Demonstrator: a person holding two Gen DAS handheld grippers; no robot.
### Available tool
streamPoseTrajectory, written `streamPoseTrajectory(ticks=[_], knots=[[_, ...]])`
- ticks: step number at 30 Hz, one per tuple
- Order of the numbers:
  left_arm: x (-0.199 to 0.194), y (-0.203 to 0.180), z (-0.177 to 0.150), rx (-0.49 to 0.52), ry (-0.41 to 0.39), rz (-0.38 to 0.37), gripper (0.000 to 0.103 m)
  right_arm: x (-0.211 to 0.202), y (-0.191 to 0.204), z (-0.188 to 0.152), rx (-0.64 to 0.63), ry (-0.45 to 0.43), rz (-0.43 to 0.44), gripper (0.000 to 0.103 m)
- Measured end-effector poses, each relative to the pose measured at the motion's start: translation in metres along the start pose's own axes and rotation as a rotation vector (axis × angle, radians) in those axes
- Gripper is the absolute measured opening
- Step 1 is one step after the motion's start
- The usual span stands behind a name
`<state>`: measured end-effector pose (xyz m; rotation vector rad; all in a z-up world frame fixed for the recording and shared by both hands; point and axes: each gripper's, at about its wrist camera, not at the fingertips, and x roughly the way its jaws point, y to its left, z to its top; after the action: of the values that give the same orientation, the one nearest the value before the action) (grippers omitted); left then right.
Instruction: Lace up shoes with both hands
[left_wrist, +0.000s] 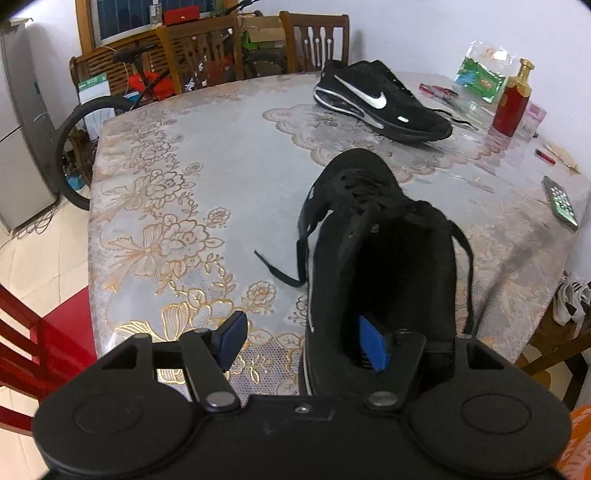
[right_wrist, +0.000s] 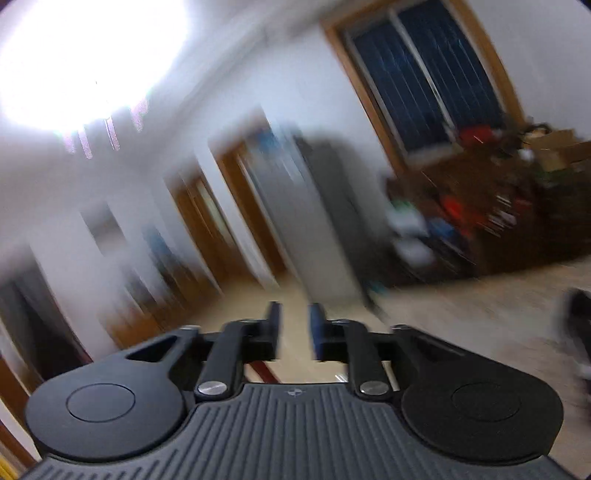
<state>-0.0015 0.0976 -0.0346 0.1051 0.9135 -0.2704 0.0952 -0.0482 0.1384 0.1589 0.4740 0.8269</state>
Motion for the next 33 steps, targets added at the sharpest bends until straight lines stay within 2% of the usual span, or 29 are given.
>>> streamPoseTrajectory(ticks=[2, 5, 8, 11, 14, 18, 20, 24, 27, 30, 33], knots=[[-0.003, 0.001, 0.001, -0.010, -0.006, 0.006, 0.063, 0.005, 0.000, -0.043, -0.054, 0.129, -0.119, 0.028], [-0.016, 0.003, 0.002, 0.001, -0.028, 0.005, 0.063, 0.004, -0.011, -0.101, 0.040, 0.295, -0.210, 0.028], [-0.030, 0.006, 0.003, 0.023, -0.037, 0.003, 0.063, -0.006, -0.009, -0.142, 0.175, 0.375, -0.210, 0.028], [-0.042, 0.009, 0.001, 0.044, -0.045, -0.021, 0.064, -0.008, 0.019, -0.156, 0.144, 0.390, -0.163, 0.030], [-0.049, 0.009, -0.004, 0.057, -0.054, -0.040, 0.064, 0.011, 0.041, -0.158, 0.020, 0.415, -0.219, 0.036], [-0.051, 0.016, -0.010, 0.041, -0.073, -0.065, 0.064, 0.034, 0.044, -0.166, -0.111, 0.444, -0.265, 0.033], [-0.053, 0.023, -0.012, 0.023, -0.077, -0.080, 0.064, 0.041, 0.045, -0.167, -0.211, 0.472, -0.300, 0.024], [-0.054, 0.028, -0.017, 0.034, -0.081, -0.080, 0.064, 0.046, 0.057, -0.180, -0.544, 0.500, -0.383, 0.023], [-0.053, 0.032, -0.021, 0.023, -0.079, -0.103, 0.064, 0.055, 0.058, -0.196, -0.815, 0.559, -0.440, 0.023], [-0.052, 0.034, -0.025, 0.021, -0.078, -0.120, 0.064, 0.065, 0.052, -0.198, -0.888, 0.586, -0.439, 0.023], [-0.054, 0.034, -0.027, 0.029, -0.083, -0.122, 0.064, 0.074, 0.050, -0.194, -0.923, 0.660, -0.429, 0.024]])
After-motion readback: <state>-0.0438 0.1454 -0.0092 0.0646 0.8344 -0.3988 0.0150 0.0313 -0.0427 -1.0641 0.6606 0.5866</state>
